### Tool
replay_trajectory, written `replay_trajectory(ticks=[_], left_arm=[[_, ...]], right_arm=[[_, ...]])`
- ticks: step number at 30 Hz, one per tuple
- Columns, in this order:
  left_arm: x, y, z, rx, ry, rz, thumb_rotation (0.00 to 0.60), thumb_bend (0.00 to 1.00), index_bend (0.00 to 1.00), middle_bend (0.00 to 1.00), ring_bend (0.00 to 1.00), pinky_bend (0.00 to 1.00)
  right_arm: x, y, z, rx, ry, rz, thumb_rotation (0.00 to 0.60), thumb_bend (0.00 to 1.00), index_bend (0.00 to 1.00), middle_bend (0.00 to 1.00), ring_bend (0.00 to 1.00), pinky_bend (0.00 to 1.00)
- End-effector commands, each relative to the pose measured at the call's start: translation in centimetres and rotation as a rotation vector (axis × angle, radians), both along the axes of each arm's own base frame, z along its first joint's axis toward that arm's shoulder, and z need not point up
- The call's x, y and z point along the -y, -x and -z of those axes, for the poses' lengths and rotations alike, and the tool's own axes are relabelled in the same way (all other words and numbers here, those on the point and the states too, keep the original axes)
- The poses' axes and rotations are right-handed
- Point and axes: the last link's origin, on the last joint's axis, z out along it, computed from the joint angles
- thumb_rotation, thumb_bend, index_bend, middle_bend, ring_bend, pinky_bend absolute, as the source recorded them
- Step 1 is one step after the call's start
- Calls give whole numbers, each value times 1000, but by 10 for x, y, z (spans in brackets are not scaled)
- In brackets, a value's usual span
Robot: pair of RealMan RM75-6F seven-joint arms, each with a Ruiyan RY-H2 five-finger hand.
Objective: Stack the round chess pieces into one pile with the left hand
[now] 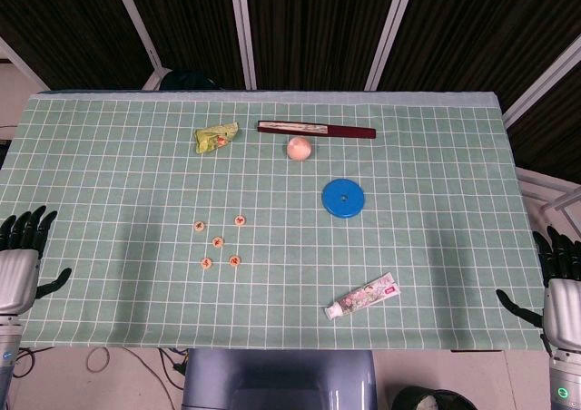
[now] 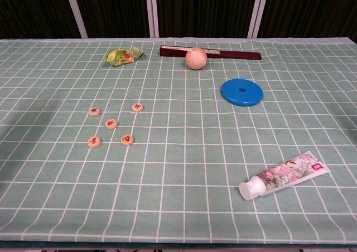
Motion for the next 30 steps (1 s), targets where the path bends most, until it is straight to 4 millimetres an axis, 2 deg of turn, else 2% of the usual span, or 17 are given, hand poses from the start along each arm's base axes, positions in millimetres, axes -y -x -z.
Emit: replay_trajectory(ticks=[1, 30], left_arm=[[-1, 1, 2, -4, 3, -4, 600, 194, 92, 0, 0, 0], [-2, -4, 3, 39, 23, 33, 600, 190, 119, 0, 0, 0]], right_arm=[[0, 1, 0, 3, -2, 6, 600, 233, 92, 13, 0, 0], [-1, -1, 0, 5, 3, 5, 600, 232, 92, 13, 0, 0]])
